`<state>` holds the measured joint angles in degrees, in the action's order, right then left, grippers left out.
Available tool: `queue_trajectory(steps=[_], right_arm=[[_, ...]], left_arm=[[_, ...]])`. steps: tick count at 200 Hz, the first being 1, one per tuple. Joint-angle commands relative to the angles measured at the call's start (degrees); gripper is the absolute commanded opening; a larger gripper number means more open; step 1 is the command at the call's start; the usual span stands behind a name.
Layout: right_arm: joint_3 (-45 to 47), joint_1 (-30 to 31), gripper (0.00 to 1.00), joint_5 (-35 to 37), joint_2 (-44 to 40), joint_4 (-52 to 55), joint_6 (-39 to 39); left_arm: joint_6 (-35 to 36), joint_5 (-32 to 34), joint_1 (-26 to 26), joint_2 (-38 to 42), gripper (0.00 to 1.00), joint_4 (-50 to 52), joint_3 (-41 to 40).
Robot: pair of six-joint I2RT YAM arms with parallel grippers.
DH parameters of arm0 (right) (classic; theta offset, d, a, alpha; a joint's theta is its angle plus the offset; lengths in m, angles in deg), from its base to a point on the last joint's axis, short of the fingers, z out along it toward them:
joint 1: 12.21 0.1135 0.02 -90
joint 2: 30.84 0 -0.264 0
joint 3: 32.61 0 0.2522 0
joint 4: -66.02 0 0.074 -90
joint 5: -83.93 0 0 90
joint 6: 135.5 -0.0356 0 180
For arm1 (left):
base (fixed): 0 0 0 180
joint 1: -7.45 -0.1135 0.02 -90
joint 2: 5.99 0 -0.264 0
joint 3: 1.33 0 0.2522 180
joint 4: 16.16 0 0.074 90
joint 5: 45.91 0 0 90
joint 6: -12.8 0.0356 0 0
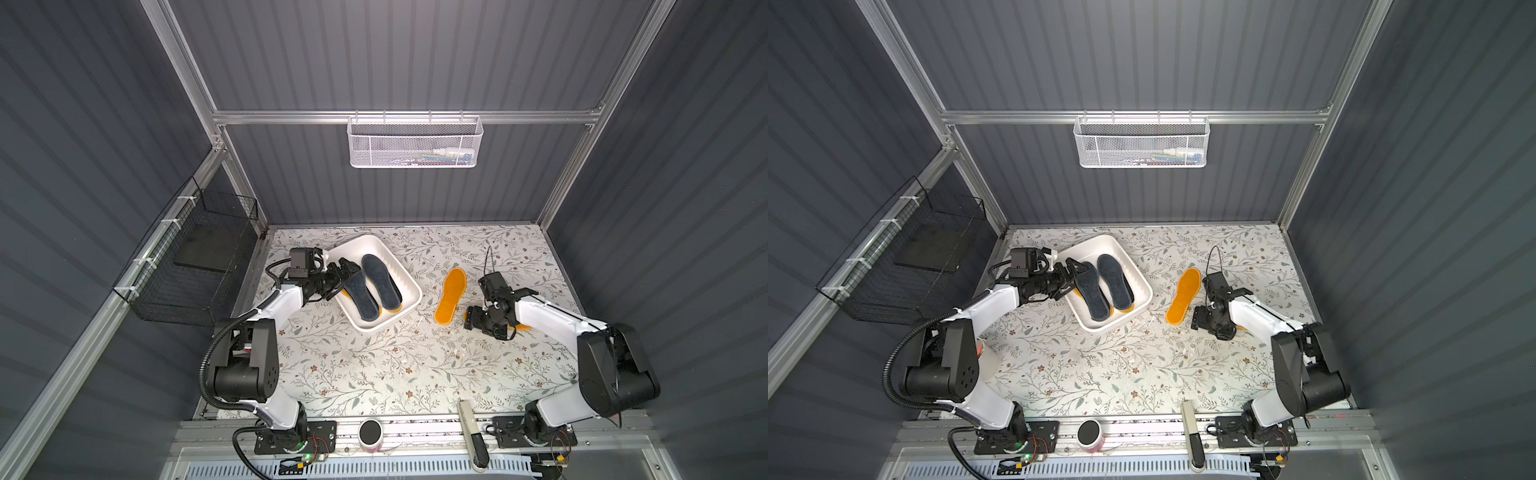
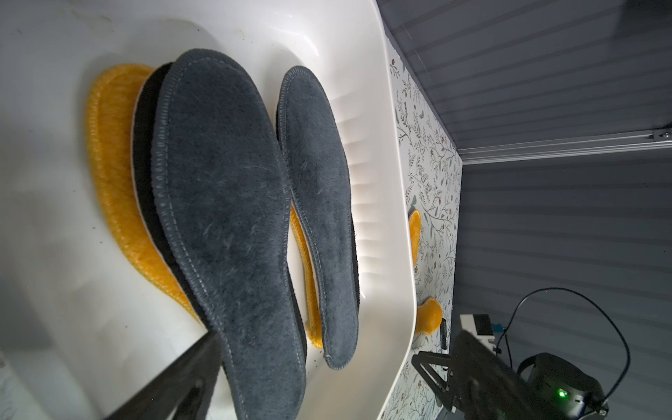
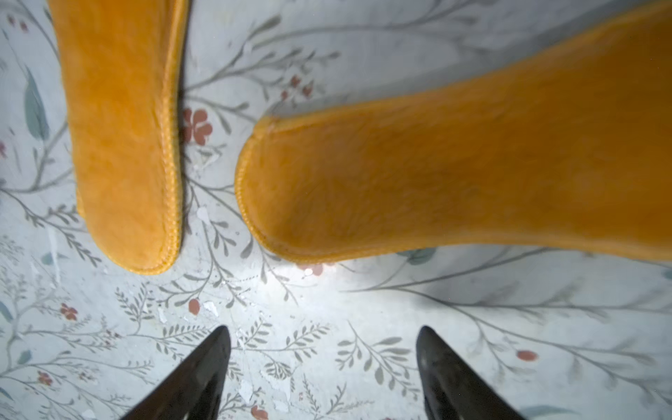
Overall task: Put the insoles into the storage box
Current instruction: Adjust the insole at the center of the board.
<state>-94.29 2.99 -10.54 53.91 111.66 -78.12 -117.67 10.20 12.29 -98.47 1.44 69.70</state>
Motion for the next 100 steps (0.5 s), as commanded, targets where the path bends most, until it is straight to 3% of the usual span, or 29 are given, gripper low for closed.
queue_trajectory(steps=[1,42,100], right_arm=[[1.5,-4.5,0.80,-1.2,-2.8,-2.6,-6.0],[-1.2,-10.8,0.81,-2.9,-0.1,-2.7,-5.9],[-9.3,-10.0,0.80,-6.3,12.1,-2.8,-3.2]], left_arm=[[1.1,-0.4,0.1,1.4,1.00,1.0,1.4],[0.9,-0.5,0.1,1.4,1.00,0.6,1.2],[1.6,0.2,0.1,2.0,1.00,1.6,1.4]])
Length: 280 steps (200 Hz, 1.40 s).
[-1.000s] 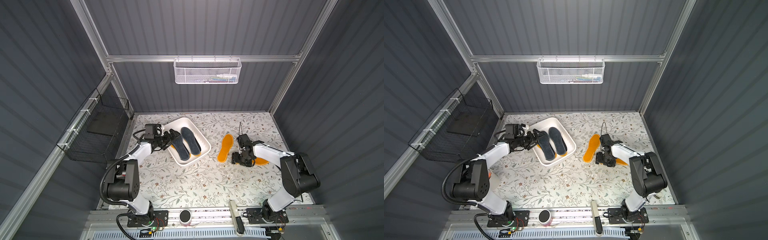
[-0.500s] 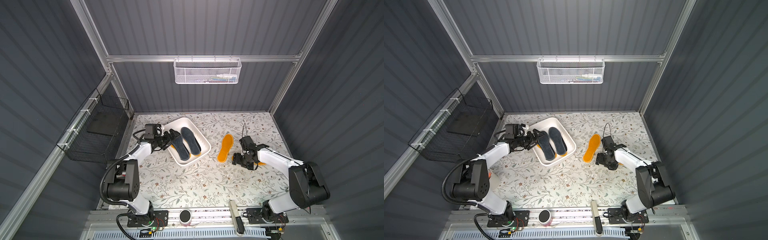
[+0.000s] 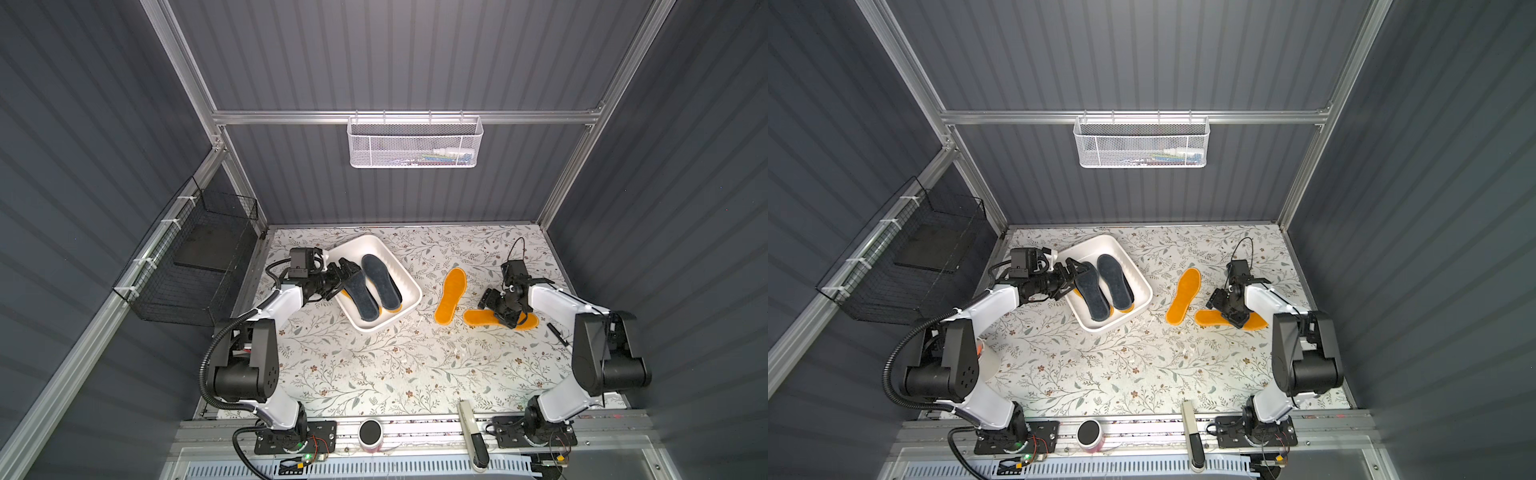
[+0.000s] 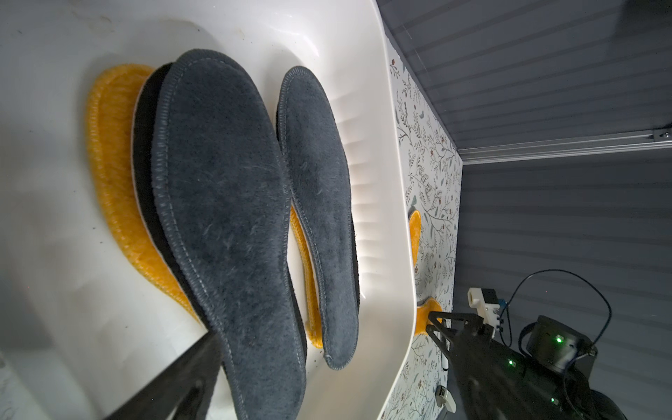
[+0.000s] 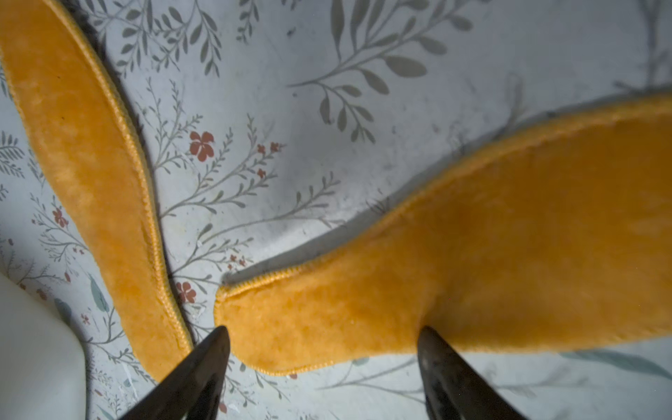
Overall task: Put the insoles into the storage box
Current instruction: Adjust the insole at the center of the board.
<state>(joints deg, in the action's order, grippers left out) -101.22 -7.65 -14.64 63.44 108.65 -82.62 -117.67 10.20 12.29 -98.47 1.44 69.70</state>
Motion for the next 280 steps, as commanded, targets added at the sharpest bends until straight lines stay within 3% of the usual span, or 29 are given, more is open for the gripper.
queue_trajectory(steps=[1,83,146,194,240,259,280], right_arm=[[-2.5,0.7,0.80,-2.2,2.7,0.2,1.4],[-9.9,9.9,0.67,-7.8,11.1,7.8,19.1],[-4.0,12.0,0.64,-8.0,6.5,12.4,26.6],[-3.2,12.1,0.67,-5.5,1.6,12.3,24.8],[-0.1,8.3,0.73,0.4,-4.5,10.9,12.6],[4.1,4.9,0.73,-0.9,-7.9,7.4,8.2],[7.9,1.3,0.74,-2.5,-11.3,4.8,5.3]], left_arm=[[1.6,0.2,0.1,2.0,1.00,1.6,1.4],[1.5,0.5,0.1,1.8,1.00,1.7,1.2],[1.1,0.2,0.1,1.3,1.00,1.2,1.1],[1.1,-0.2,0.1,1.1,1.00,0.8,1.1],[3.6,-1.7,1.0,1.9,1.00,1.4,2.3],[8.4,-2.7,4.1,2.4,1.00,3.0,4.8],[16.8,-2.4,11.8,1.8,1.00,7.7,9.9]])
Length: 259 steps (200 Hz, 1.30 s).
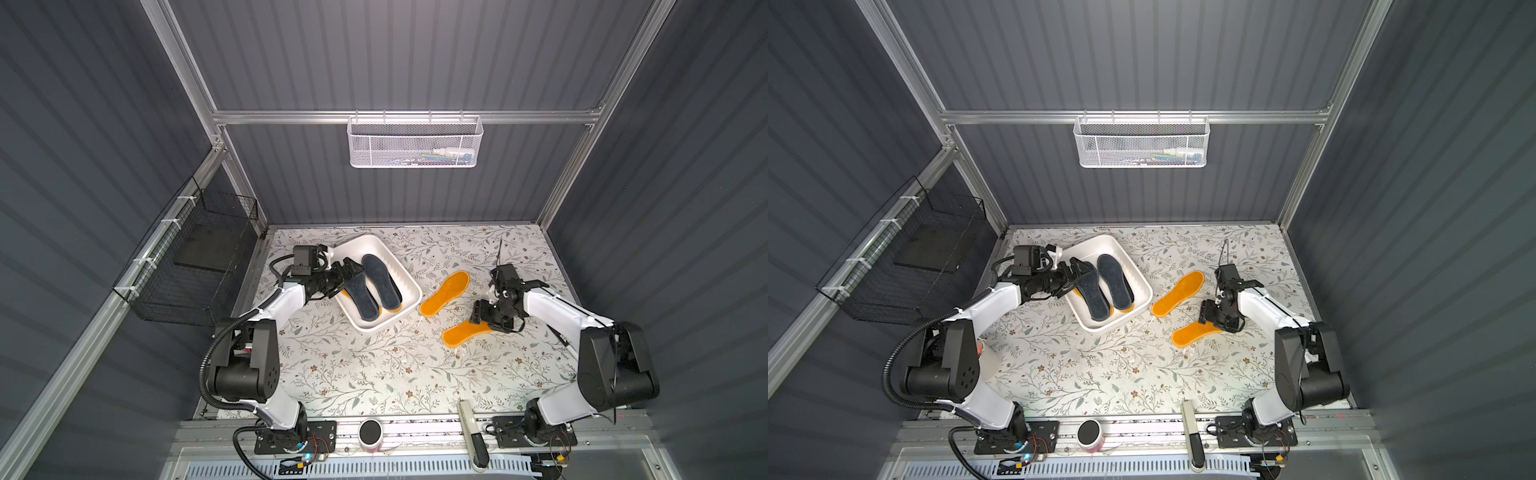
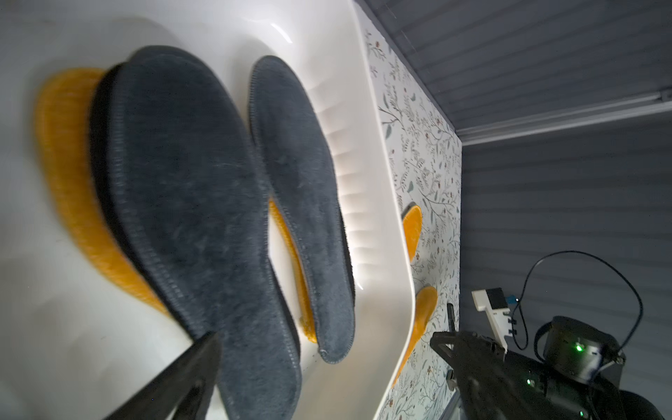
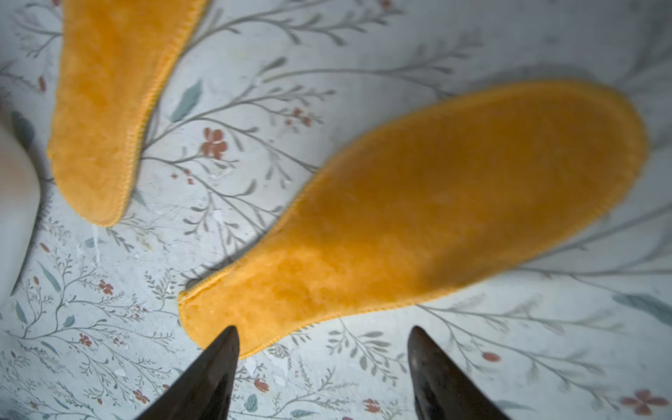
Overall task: Put the insoles into the storage box
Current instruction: Adjust the insole at the center of the board.
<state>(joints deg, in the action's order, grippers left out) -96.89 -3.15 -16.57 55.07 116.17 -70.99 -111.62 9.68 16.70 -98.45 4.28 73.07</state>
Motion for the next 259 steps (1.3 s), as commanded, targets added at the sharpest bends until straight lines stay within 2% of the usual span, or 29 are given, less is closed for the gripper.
queue_trajectory(steps=[1,39,68,118,145,162,188,209,259], right_arm=[[3.7,-3.3,0.74,-0.7,-3.1,-2.9,-6.4],[7.2,-8.2,0.74,-6.7,-6.7,-6.0,-7.2],[6.9,-8.9,0.73,-8.1,-3.8,-9.2,-7.6],[4.4,-9.1,0.72,-17.1,5.6,-17.7,-9.3],[4.1,-8.2,0.70,-23.3,8.8,-23.7,-10.9],[4.4,-7.9,0.70,-21.5,8.4,-24.0,-11.6],[6.2,-8.4,0.71,-20.9,4.5,-24.2,-11.5],[8.5,-9.5,0.71,-21.5,0.0,-25.2,-12.6],[12.4,-13.2,0.72,-25.9,-7.3,-26.7,-12.5]], left_arm=[[11.2,-1.9,7.8,1.7,1.00,5.0,6.7],[21.3,-1.3,18.9,-3.2,1.00,12.2,14.4],[23.1,-2.1,21.9,-5.3,1.00,12.6,15.6],[29.4,5.9,28.5,-7.8,1.00,17.7,18.1],[29.6,8.4,30.4,-10.0,1.00,18.2,19.6],[29.5,10.6,31.6,-11.4,1.00,18.2,20.7],[29.4,15.1,34.4,-14.2,1.00,19.4,24.2],[26.2,21.9,36.0,-16.7,1.00,19.7,26.2],[18.6,24.6,36.7,-18.7,1.00,16.0,26.3]])
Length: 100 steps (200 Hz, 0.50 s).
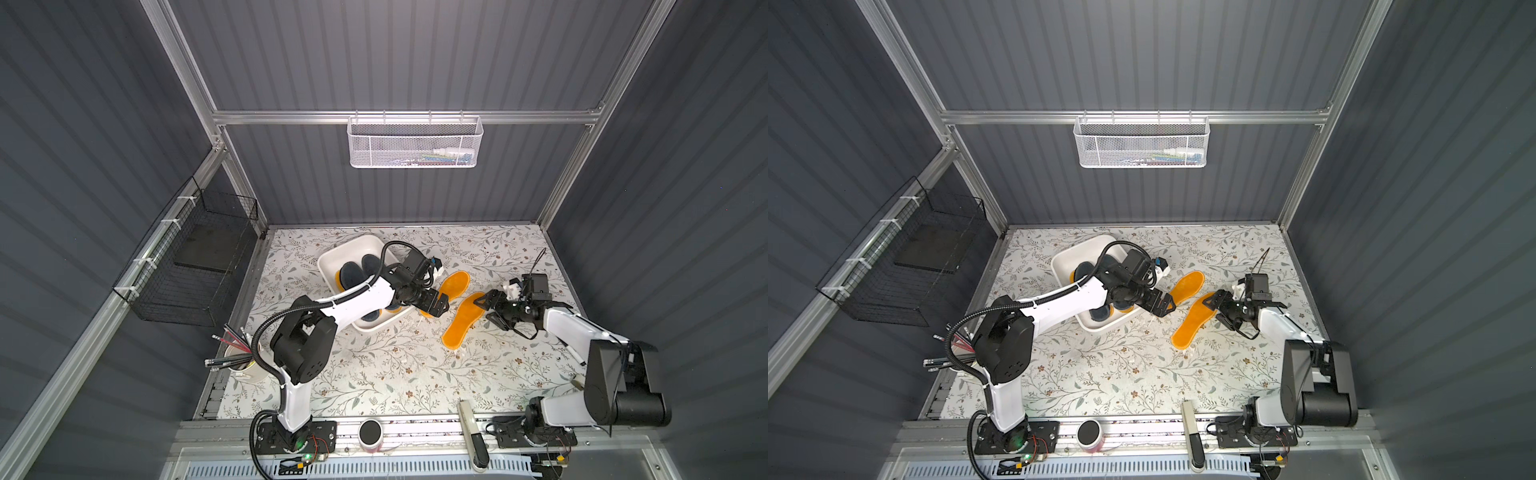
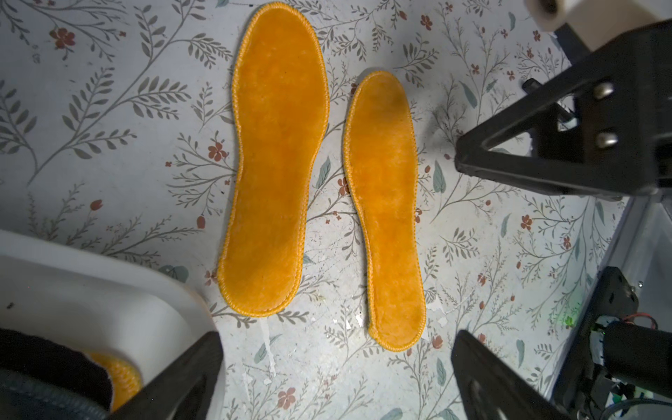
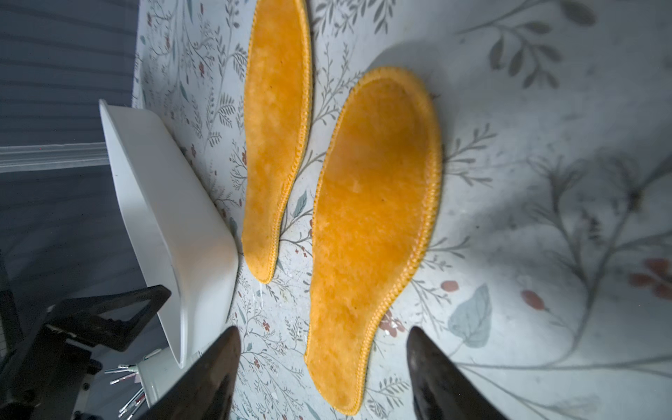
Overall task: Put the insoles into the storage box
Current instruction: Adjust the insole at the center of the board.
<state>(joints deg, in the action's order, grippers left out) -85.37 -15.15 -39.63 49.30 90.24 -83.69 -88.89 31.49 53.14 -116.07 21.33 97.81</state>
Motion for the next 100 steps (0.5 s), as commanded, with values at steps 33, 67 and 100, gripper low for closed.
queue_trajectory(steps=[33,67,100], right_arm=[[-2.1,-1.4,0.71,-6.4,2.8,-3.6,0.6],[-6.3,-1.2,0.69,-7.1,10.9,-5.6,0.0],[-8.4,0.8,0.68,-5.3,17.0,-5.7,-0.7]], left_arm=[[-5.3,3.4,1.8,-3.4,0.99,-0.7,3.5],[-5.9,3.2,2.0,-2.9,1.00,-1.3,2.5],[-5.6,3.7,2.0,-2.3,1.00,-1.3,1.9]])
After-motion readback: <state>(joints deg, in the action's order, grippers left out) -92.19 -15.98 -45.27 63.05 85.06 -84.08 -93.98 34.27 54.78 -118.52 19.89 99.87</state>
